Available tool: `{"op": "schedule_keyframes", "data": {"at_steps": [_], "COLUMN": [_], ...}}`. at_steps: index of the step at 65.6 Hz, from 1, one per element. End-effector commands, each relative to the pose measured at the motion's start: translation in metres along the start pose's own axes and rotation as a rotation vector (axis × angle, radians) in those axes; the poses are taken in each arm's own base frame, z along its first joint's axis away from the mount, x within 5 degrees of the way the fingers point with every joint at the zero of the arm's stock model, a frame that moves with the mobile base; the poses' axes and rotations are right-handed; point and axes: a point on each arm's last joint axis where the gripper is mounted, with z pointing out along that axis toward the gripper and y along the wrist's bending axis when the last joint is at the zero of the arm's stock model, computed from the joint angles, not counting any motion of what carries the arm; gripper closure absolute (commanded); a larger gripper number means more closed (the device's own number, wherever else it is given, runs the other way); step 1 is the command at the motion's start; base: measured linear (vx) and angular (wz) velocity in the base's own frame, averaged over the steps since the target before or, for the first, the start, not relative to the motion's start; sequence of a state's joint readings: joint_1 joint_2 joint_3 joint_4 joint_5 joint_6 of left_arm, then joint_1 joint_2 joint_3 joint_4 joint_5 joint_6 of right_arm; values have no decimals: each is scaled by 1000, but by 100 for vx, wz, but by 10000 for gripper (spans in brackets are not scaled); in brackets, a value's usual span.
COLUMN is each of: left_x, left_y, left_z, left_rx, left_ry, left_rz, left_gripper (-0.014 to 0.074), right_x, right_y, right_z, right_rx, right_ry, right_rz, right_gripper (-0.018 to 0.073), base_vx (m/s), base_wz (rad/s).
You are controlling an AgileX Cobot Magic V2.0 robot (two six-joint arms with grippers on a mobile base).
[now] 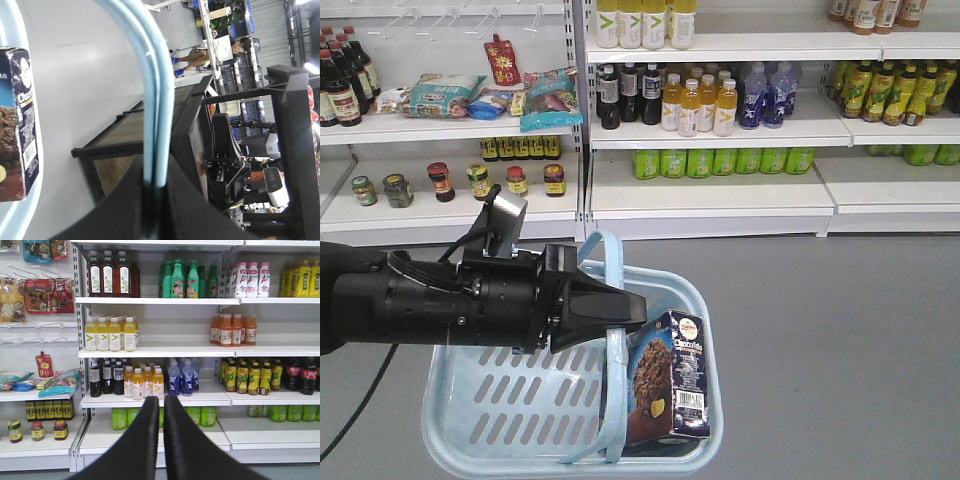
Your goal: Left arm holds basket, right arm returns cookies
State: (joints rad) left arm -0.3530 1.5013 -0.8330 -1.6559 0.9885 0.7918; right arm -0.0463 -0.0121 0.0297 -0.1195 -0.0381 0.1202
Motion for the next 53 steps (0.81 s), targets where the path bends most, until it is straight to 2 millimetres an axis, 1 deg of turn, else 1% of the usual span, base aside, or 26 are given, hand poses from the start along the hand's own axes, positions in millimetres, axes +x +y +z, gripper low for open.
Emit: {"op": "schedule_keyframes", "data": {"at_steps": [1, 53], "left_x": [-5, -5], "left_y": [-30, -30], "left_z": [-6, -6], "left_rx": [148, 146], "left_ry": [-46, -47], "left_rz": [9, 9], "left_gripper": [599, 599], "right_x": [-2, -2], "right_y": [1, 1], "right_z": [-1, -1], "right_rx": [-8, -8], "right_ry": [-67, -67], "right_rz": [-18, -18], "right_gripper": [565, 565], "base_vx": [45, 41], "base_wz": [-2, -4]}}
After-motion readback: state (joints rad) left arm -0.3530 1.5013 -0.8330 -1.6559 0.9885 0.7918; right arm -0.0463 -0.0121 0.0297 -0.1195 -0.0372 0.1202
